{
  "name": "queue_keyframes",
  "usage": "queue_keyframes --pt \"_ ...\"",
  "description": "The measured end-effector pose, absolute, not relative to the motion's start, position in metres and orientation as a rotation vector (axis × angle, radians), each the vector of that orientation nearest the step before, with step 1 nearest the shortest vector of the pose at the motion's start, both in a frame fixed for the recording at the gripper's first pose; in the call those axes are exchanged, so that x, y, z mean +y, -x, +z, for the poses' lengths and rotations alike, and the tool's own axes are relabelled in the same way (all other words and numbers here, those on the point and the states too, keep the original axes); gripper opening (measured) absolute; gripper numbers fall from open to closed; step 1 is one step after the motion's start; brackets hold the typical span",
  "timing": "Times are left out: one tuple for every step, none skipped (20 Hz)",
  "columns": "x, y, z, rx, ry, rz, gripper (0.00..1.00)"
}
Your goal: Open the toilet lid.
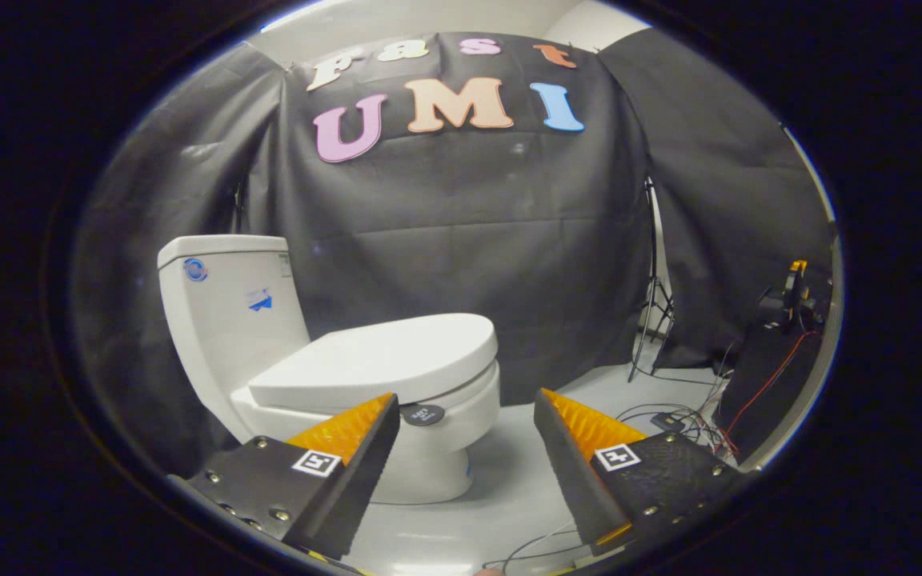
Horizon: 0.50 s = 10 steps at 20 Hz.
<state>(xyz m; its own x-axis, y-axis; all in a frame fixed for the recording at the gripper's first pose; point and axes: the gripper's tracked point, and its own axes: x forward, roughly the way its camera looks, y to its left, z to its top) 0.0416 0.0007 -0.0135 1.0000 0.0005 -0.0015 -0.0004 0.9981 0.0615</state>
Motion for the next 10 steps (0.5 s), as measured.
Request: queue_keyframes --pt "-0.001 -0.045 -0.008 -0.011 -0.077 -0.004 0.99" --pt "-0.002 -0.048 -0.005 -0.020 -0.090 -0.006 0.99" --pt "-0.002 -0.052 -0.004 -0.030 -0.098 -0.006 0.99" --pt "-0.003 -0.057 -0.005 -0.031 -0.098 -0.007 0.99" --pt "-0.003 -0.062 -0.010 -0.024 -0.095 -0.007 0.99" --pt "-0.003 -0.068 -0.017 -0.011 -0.094 -0.003 0.99" --pt "-0.003 -0.075 -0.028 0.019 -0.094 0.002 0.99" --pt "-0.002 -0.081 -0.042 0.059 -0.095 0.007 0.99" --pt "0.002 -0.086 -0.050 0.087 -0.109 0.024 0.99" --pt "0.005 -0.092 -0.053 0.101 -0.132 0.040 1.00"
